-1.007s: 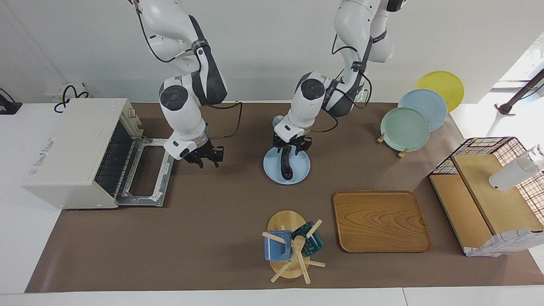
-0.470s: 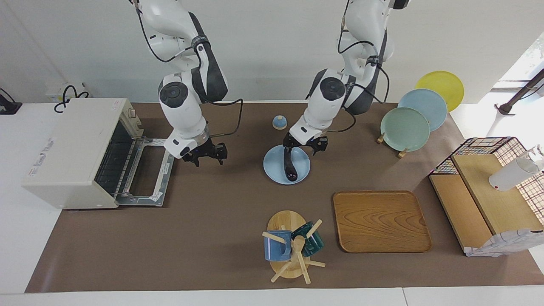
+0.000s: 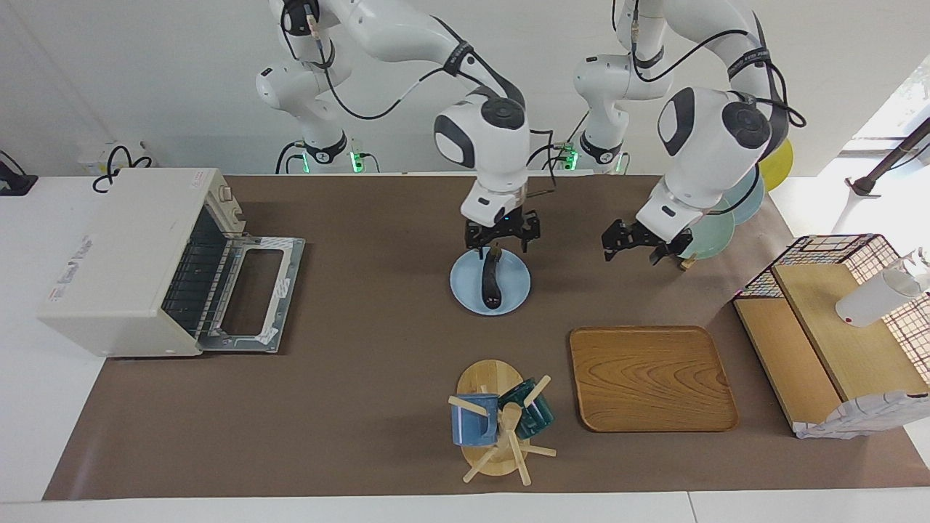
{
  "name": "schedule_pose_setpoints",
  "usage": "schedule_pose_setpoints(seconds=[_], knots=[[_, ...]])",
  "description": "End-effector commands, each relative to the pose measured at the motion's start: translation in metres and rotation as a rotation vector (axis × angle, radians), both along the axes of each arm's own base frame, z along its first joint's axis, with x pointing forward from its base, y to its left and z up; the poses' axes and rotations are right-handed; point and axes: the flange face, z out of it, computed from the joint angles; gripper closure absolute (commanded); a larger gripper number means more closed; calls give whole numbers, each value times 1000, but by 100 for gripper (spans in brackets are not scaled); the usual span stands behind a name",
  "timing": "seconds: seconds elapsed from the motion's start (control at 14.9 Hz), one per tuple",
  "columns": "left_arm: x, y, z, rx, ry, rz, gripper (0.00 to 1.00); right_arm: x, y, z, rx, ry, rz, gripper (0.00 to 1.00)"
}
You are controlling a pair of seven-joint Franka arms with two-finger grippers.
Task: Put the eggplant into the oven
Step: 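Pass the eggplant from the left gripper to the right gripper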
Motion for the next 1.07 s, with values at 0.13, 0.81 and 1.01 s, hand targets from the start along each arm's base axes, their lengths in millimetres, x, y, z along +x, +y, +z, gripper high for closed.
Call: schedule_pose_setpoints(seconds=[0.13,0.81,1.01], knots=[[-6,30,62,85,12,-21,0,-7,33,-50,-2,-28,14,0],[-32,22,94,101,14,-34,0,-14,24,-67,-110,-33,62,100],[-17,26,87,98,15,-31,0,-13,22,-65,-157,-48,84,100]])
